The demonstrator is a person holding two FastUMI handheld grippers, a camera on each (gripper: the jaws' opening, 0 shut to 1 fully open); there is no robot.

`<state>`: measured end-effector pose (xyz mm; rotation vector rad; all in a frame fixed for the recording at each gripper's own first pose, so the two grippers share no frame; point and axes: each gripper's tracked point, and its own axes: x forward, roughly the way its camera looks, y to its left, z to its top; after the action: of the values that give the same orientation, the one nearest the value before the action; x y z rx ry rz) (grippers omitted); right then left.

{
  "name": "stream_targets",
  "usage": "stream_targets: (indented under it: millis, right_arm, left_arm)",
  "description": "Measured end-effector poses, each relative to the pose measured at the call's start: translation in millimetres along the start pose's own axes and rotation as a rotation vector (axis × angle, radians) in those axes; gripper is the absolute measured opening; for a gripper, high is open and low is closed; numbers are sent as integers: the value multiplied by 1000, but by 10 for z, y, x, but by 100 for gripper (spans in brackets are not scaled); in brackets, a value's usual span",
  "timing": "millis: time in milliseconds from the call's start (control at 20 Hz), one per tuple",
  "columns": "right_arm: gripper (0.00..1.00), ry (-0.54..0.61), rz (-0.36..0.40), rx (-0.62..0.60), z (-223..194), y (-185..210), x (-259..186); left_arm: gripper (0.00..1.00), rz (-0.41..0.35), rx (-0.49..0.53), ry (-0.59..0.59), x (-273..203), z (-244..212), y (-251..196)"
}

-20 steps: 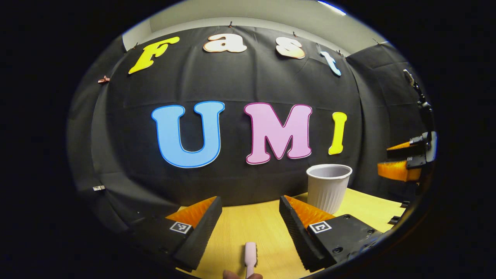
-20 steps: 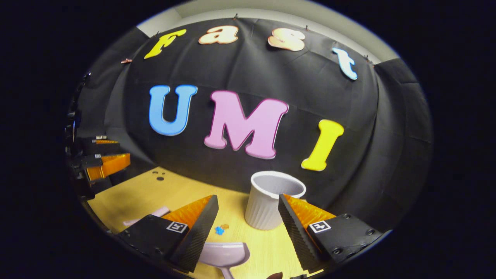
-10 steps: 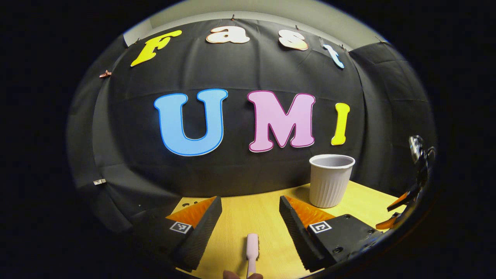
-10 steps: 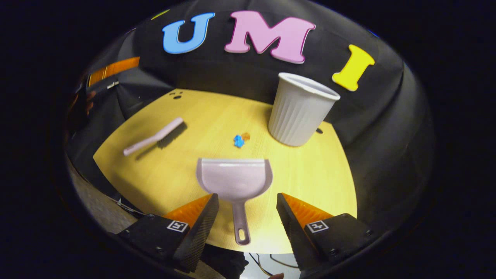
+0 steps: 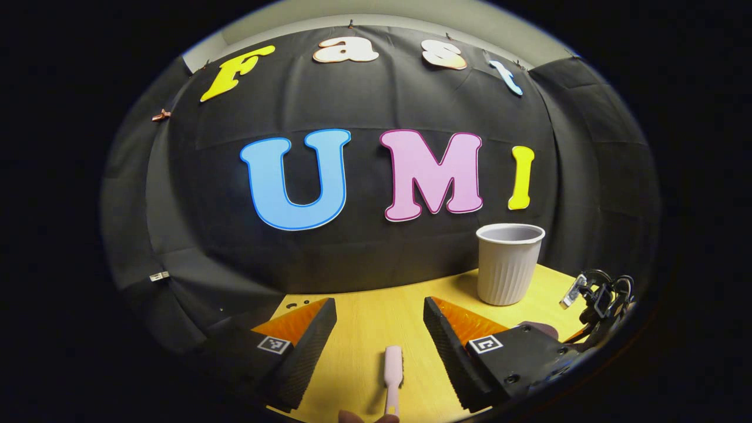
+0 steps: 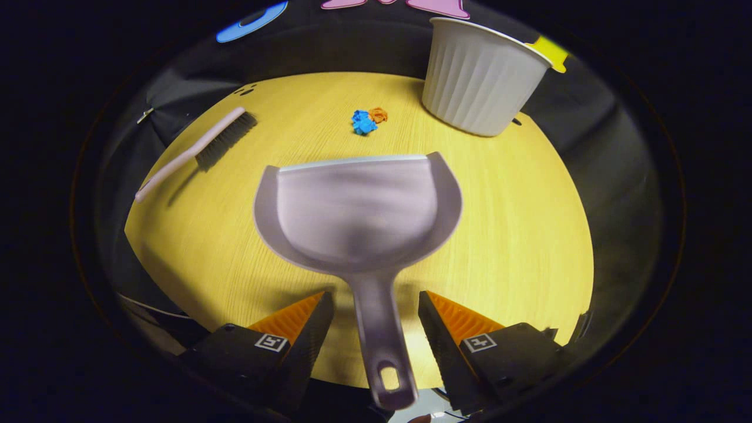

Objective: Pick up the small broom and dustpan from the desktop, sweep the trash into the dustpan with the broom, and then empty the trash into the garbage bin.

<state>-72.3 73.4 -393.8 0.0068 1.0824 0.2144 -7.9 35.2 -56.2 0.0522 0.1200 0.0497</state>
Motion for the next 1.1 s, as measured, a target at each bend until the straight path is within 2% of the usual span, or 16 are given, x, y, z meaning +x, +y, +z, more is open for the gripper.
stream_targets:
  millis: [150, 300, 350, 400, 500, 550, 700, 850, 950, 1100]
  right_arm:
    - [90, 32, 47, 40, 54, 77, 132]
    - [80, 61, 31, 78, 145, -33, 163]
    - [69, 76, 28, 93, 138, -49, 183]
    - [43, 83, 25, 101, 183, -63, 188]
    - [44, 50, 31, 71, 239, -65, 240]
    - [41, 59, 45, 62, 230, -36, 247]
    - [36, 33, 80, 34, 281, -40, 166]
    - [36, 2, 101, -55, 280, -137, -54]
    - [36, -17, 104, -106, 275, -257, -197]
    - [36, -48, 119, -97, 294, -366, -319]
  left_arm:
    - [94, 15, -5, 15, -13, -60, 40]
    - [94, 24, 4, 34, -12, -151, 36]
    - [94, 24, 3, 47, -4, -213, 33]
    - [94, 24, -1, 62, 7, -259, 25]
    - [94, 24, -12, 101, 57, -385, -5]
    - [94, 23, -13, 128, 105, -476, -13]
    - [94, 4, -17, 232, 211, -773, -40]
    - [94, -13, -24, 344, 366, -1140, -83]
    - [94, -37, -30, 442, 411, -1414, -136]
    - [95, -96, -43, 640, 393, -1884, -253]
